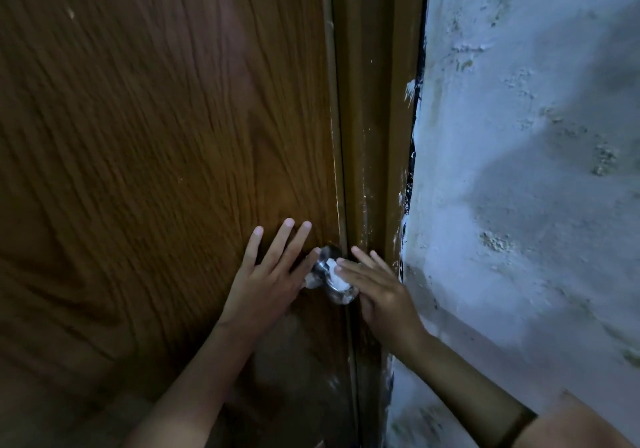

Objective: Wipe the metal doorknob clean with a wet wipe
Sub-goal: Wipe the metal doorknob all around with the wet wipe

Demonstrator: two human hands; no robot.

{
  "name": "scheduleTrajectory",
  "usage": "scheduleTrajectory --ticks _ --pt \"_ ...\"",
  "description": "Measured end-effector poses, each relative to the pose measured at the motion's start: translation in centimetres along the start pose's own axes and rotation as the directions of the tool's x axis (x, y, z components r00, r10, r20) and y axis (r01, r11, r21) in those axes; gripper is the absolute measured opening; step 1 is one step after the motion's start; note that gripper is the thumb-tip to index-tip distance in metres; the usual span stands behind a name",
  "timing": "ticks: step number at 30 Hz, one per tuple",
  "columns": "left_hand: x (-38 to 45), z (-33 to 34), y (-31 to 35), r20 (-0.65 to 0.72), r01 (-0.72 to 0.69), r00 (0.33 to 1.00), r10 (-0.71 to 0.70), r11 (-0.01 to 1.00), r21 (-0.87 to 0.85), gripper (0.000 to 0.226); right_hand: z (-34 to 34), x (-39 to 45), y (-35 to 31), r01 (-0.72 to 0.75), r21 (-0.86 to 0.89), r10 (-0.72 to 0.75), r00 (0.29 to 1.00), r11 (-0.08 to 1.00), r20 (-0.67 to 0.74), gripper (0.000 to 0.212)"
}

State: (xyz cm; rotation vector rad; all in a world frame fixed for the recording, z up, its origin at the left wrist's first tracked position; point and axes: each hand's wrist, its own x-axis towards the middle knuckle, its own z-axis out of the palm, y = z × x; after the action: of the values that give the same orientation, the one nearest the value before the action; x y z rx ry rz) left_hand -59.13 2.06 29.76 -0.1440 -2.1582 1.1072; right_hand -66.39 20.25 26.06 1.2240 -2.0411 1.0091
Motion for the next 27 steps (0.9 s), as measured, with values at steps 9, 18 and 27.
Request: scheduleTrajectory --ticks 9,18,27 --pt "0.1 -0.1 -0.1 -0.017 -0.005 1.0 0.005 1.0 0.0 0.076 -0.2 1.9 -1.6 -0.47 0.293 0.399 0.876 0.832 0.272 0.026" --pt "0.0 0.1 -0.1 0.004 -0.002 1.0 0.002 1.0 0.009 0.073 0.8 1.8 -1.1 -0.52 0.355 0.455 0.853 0.777 0.254 0.018" --pt "-0.1 0.2 0.0 0.028 0.009 1.0 -0.009 1.0 -0.012 0.073 -0.1 2.2 -1.7 -0.716 0.645 0.742 0.275 -0.266 0.611 0.026"
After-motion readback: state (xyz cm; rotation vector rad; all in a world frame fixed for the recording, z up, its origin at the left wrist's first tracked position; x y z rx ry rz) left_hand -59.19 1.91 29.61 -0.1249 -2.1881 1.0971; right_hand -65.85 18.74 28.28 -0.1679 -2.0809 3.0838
